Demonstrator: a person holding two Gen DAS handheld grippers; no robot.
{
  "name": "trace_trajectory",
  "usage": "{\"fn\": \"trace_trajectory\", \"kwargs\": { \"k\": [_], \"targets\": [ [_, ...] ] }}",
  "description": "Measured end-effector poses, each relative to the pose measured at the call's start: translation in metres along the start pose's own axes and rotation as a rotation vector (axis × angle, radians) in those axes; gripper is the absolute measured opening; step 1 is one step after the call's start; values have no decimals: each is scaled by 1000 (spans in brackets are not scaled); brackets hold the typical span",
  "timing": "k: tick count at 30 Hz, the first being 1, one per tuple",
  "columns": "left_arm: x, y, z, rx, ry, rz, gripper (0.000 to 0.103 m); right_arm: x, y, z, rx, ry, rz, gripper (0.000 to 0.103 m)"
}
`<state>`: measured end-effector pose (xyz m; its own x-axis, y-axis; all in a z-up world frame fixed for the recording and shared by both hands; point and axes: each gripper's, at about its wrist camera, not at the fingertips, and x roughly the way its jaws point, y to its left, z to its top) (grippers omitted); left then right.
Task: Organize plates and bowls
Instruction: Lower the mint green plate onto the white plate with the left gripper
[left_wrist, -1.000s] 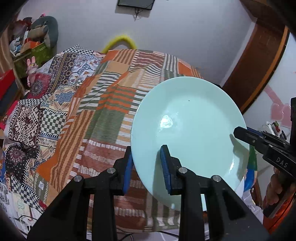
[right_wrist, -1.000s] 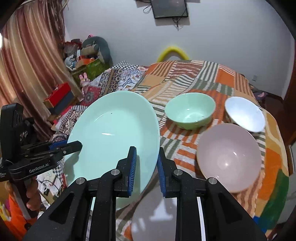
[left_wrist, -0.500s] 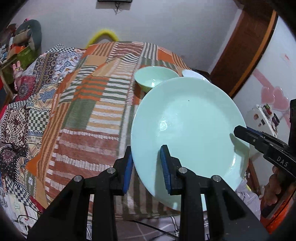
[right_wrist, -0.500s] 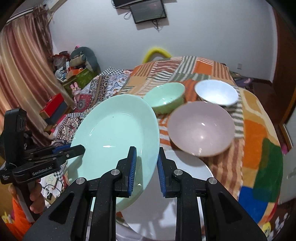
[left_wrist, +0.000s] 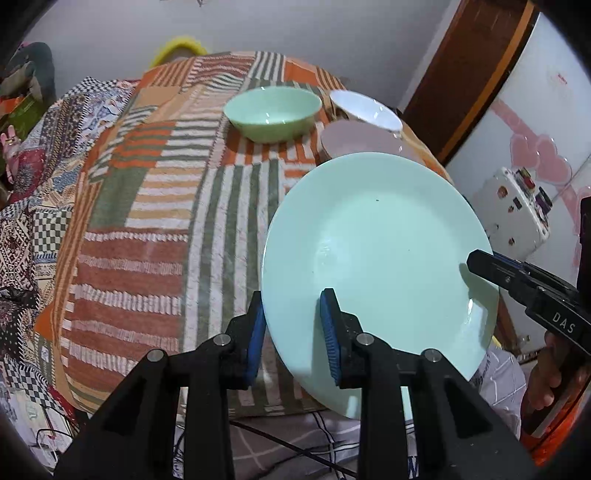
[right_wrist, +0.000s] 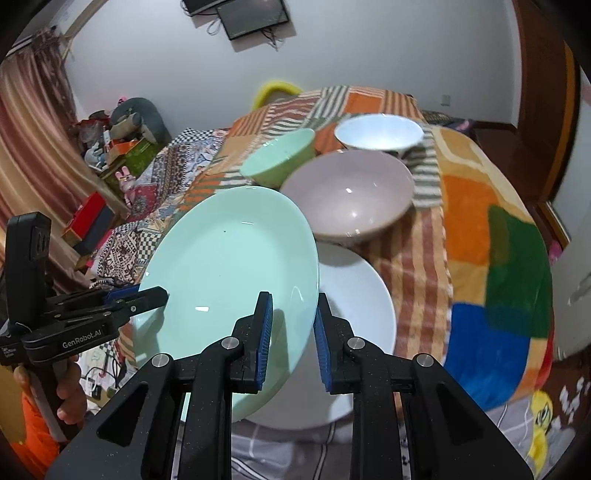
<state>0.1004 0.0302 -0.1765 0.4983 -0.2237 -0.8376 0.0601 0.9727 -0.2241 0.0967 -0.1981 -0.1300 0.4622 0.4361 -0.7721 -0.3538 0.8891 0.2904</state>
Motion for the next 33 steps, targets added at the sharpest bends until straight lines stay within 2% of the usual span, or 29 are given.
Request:
{"fn": "trace_trajectory", "kwargs": {
  "k": [15,21,26,33],
  "targets": [
    [44,-12,-5,26,135,8,29,13,-22,-26,83,79,-13,21],
    [59,-14,-3,42,164,16,29,18,-30,-28,109,101,-22,21],
    [68,-19,1,66,175,51,31,22,-31,-27,114,112,-23,21],
    [77,-16,6,50,189,48,31,24,-33,-26,117,116,-25,21]
  ]
}}
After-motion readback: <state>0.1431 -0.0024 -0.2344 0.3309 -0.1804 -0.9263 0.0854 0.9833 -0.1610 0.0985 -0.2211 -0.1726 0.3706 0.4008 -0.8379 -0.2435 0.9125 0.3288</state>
